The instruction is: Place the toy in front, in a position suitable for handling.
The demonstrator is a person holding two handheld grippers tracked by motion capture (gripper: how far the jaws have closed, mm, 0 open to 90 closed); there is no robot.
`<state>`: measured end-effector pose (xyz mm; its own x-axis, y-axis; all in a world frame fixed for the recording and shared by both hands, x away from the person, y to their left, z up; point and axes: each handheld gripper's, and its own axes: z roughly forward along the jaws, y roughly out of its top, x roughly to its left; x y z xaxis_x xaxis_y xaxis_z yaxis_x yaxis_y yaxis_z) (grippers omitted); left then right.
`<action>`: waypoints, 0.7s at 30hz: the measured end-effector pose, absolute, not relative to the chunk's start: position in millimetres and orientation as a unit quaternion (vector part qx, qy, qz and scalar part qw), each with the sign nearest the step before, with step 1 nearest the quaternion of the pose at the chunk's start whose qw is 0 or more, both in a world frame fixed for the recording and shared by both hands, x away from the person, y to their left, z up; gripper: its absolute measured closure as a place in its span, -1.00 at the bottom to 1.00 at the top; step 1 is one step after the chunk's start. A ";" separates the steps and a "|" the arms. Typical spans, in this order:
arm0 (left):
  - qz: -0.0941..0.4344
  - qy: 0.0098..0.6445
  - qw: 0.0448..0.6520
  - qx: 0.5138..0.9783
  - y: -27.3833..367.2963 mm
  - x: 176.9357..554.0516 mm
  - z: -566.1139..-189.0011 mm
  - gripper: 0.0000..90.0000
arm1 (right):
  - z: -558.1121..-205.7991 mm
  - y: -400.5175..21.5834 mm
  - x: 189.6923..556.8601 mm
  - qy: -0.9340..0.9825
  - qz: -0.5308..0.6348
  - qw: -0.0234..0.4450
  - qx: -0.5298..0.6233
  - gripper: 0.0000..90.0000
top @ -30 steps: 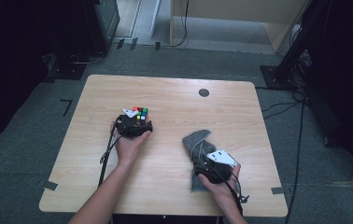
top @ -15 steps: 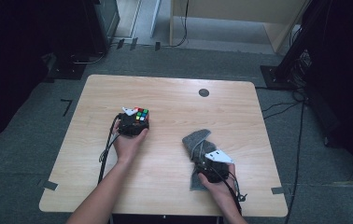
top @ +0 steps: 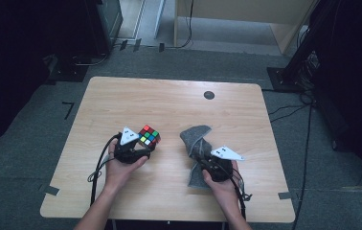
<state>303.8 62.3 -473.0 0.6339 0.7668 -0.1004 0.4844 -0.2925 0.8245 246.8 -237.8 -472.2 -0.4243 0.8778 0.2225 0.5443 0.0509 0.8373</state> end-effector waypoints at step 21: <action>0.144 0.245 0.421 0.861 17.0 253.3 -483.9 -0.23 | -445.4 -200.1 220.0 0.727 0.545 0.159 0.386 0.66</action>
<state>253.3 17.0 -483.9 0.8386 0.5432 0.0421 0.3001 -0.5251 0.7963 220.0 -200.1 -445.4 -0.6518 0.7345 0.1888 0.3867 0.1077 0.9159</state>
